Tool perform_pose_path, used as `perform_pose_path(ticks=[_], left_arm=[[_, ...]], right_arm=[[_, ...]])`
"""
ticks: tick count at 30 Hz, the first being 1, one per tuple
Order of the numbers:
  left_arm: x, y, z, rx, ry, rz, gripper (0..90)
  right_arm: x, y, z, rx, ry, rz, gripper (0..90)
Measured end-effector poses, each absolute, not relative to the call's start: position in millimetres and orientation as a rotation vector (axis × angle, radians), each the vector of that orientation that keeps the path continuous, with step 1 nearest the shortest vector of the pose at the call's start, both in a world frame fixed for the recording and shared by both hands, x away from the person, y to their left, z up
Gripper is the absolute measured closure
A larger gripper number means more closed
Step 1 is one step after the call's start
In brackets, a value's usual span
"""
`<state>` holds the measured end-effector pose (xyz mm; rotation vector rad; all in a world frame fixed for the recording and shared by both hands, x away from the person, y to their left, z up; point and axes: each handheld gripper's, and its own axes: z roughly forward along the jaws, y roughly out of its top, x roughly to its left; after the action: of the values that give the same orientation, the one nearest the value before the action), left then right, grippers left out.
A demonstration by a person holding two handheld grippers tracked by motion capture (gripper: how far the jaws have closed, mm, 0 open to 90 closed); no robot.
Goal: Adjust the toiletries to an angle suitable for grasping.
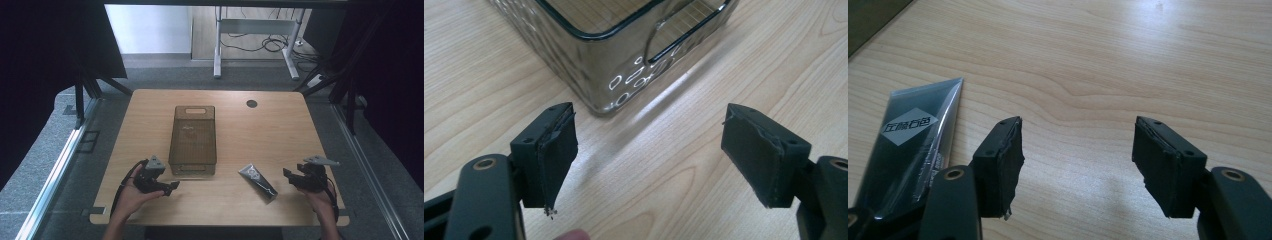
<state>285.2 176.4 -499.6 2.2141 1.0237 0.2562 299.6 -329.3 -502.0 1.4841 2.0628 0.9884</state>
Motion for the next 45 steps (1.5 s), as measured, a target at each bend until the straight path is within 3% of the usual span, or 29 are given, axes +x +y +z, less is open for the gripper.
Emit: perform_pose_path(ticks=[15, 23, 30, 36, 45], left_arm=[[288.1, 180.2, -500.3, 2.204, 1.033, 0.235, 22.5], [282.4, 190.6, -489.0, 2.154, 1.054, 0.266, 22.6], [273.2, 191.2, -475.4, 2.123, 1.033, 0.287, 22.6], [270.7, 187.4, -471.1, 2.114, 1.01, 0.277, 22.7], [271.1, 183.8, -471.6, 2.129, 1.004, 0.279, 22.7]], right_arm=[[289.9, -335.5, -504.4, 1.495, 2.09, 1.03, 47.5], [287.7, -339.9, -497.4, 1.447, 2.185, 0.997, 70.9], [288.4, -339.4, -483.0, 1.447, 2.329, 0.999, 84.0], [297.7, -344.4, -460.3, 1.44, 2.413, 0.906, 89.2], [310.5, -322.4, -441.8, 1.348, 2.55, 0.802, 89.6]])
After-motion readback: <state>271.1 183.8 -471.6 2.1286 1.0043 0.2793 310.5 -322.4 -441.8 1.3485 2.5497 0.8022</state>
